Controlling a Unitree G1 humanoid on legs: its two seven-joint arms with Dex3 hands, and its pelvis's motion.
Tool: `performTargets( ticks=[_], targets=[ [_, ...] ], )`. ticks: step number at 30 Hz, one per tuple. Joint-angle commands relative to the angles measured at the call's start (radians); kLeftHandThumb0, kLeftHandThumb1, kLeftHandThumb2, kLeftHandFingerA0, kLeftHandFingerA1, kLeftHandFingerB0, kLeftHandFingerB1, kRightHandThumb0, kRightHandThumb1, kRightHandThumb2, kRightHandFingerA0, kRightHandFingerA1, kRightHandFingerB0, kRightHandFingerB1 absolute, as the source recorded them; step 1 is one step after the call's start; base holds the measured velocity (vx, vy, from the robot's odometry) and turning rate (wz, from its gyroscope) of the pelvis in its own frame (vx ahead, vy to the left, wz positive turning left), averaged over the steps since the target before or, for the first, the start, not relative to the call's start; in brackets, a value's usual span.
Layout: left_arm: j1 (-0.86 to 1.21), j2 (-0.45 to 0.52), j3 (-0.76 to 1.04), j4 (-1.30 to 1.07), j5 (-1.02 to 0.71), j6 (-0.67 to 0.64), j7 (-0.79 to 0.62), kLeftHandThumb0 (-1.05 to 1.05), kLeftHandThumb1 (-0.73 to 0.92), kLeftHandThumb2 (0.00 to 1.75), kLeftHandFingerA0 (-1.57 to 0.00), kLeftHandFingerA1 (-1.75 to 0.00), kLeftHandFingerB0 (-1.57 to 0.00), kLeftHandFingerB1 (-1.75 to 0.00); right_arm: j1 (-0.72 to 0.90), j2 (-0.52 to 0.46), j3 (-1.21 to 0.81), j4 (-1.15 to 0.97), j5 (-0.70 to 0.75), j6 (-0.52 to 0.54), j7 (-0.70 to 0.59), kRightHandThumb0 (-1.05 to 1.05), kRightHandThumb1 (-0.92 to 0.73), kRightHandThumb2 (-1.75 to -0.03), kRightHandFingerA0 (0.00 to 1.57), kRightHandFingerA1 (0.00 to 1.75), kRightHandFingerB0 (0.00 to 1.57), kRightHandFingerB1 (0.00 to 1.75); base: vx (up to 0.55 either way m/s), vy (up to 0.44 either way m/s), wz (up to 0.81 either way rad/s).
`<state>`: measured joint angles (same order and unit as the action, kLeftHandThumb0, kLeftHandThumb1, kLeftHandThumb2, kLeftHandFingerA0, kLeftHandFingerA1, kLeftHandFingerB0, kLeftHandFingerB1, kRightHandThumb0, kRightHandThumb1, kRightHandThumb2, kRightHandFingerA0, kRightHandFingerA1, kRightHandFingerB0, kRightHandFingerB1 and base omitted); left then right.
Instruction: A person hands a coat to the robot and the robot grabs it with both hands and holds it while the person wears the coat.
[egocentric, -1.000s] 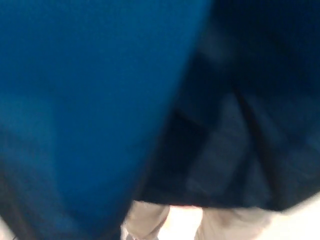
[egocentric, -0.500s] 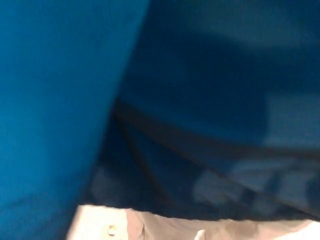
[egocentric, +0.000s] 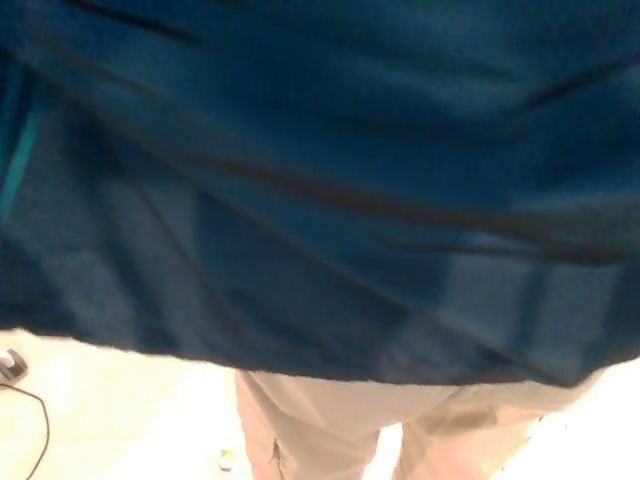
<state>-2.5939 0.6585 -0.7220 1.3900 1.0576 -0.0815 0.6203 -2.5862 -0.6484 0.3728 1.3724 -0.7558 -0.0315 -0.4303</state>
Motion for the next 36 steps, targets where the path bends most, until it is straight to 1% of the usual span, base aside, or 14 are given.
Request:
performTargets(
  ticks=[1, 36],
  targets=[
    [-0.016, 0.004, 0.0, 0.0, 0.013, 0.036, -0.004, -0.52, 0.54, 0.94, -1.17, -1.41, -0.73, -1.12, -0.017, -0.002, -0.004, -0.009, 0.0, 0.004, -0.028, -0.43, -0.66, -0.66, 0.9, 1.67, 0.7, 1.43, 0.0, 0.0, 0.0],
    [-0.012, 0.01, -0.002, -0.001, 0.012, 0.036, -0.005, -0.52, 0.54, 0.94, -1.17, -1.41, -0.73, -1.12, -0.016, 0.005, -0.006, -0.009, 0.0, 0.003, -0.027, -0.43, -0.66, -0.66, 0.9, 1.67, 0.7, 1.43, 0.0, 0.0, 0.0]
  ],
)
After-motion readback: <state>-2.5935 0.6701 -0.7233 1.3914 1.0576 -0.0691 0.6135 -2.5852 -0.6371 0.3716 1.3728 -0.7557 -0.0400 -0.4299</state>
